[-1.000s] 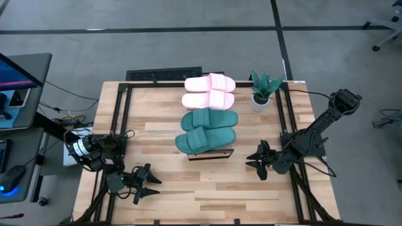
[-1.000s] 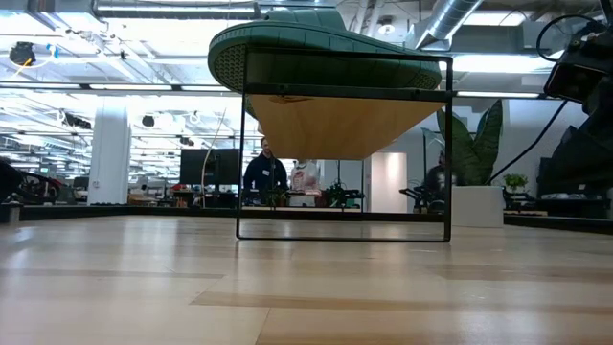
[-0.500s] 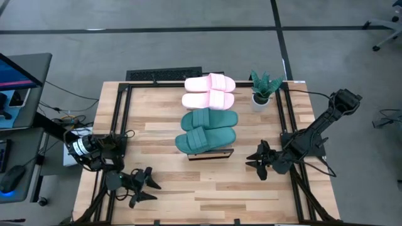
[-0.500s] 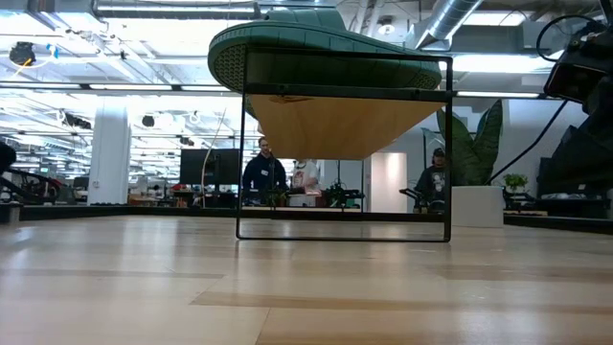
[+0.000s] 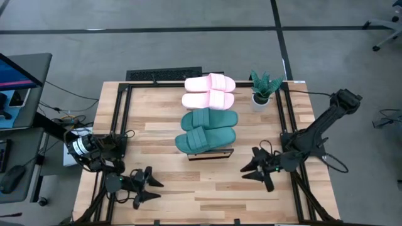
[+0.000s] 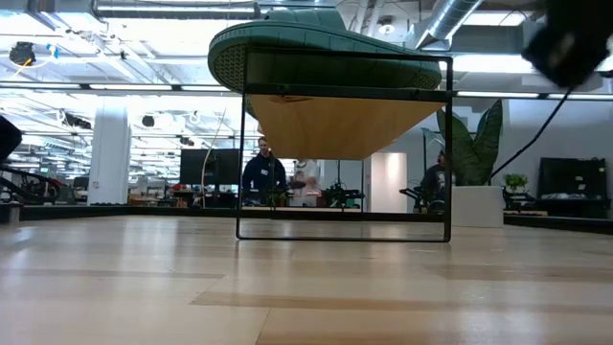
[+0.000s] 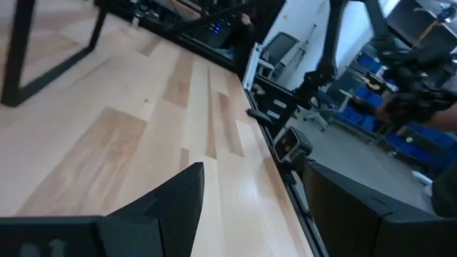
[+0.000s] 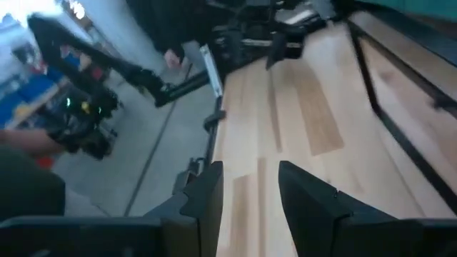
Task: Pick and place slides into the shelf
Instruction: Adjust the slides on the shelf
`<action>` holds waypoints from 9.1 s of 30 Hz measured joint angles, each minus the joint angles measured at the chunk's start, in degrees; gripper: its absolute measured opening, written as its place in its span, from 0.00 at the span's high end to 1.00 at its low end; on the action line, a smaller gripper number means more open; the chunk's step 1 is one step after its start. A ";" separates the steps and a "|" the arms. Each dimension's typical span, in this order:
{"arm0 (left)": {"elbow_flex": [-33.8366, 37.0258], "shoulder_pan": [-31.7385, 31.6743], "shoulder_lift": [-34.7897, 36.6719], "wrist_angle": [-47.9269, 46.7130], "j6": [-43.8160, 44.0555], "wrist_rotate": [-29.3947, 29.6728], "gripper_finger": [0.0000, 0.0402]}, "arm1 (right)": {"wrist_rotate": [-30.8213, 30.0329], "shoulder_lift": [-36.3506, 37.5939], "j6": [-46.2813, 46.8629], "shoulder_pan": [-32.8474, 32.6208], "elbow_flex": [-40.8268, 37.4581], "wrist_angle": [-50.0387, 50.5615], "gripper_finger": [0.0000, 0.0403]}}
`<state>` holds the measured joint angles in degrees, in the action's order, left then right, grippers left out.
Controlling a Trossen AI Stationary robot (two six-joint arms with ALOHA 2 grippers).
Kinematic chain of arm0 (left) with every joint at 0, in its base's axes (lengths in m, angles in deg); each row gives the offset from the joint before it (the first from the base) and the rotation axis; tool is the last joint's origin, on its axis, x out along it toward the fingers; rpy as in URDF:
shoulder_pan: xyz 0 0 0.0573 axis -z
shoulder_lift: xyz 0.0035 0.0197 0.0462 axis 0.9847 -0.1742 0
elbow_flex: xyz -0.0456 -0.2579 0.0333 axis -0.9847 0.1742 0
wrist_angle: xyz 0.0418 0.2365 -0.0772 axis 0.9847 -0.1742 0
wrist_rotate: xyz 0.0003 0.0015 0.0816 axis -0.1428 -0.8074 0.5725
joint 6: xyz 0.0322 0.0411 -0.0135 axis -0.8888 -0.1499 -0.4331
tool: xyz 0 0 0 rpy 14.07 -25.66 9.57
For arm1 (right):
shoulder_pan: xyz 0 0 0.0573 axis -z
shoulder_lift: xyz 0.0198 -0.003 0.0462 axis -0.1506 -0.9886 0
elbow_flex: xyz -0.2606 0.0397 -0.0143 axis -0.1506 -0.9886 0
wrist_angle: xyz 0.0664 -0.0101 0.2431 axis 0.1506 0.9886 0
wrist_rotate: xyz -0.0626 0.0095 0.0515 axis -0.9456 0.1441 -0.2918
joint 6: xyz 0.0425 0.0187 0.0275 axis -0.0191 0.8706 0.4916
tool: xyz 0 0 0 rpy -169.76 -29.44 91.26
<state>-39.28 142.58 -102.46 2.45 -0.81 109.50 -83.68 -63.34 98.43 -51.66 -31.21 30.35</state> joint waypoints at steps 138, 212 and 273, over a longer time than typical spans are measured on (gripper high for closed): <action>0.00 -0.02 -0.04 -2.69 2.47 -4.36 0.44 | -13.19 -42.19 4.67 20.88 60.09 45.27 0.68; -2.62 -0.07 -0.04 -1.75 0.38 -1.22 0.44 | -25.94 -38.43 12.65 42.23 85.42 104.66 0.68; -9.35 -0.09 -0.04 -0.18 -9.53 17.64 0.44 | 12.51 6.62 -26.38 55.89 25.77 34.99 0.68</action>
<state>-48.64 142.49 -102.51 2.27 -10.34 127.14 -71.17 -56.73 72.04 4.23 -5.45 65.34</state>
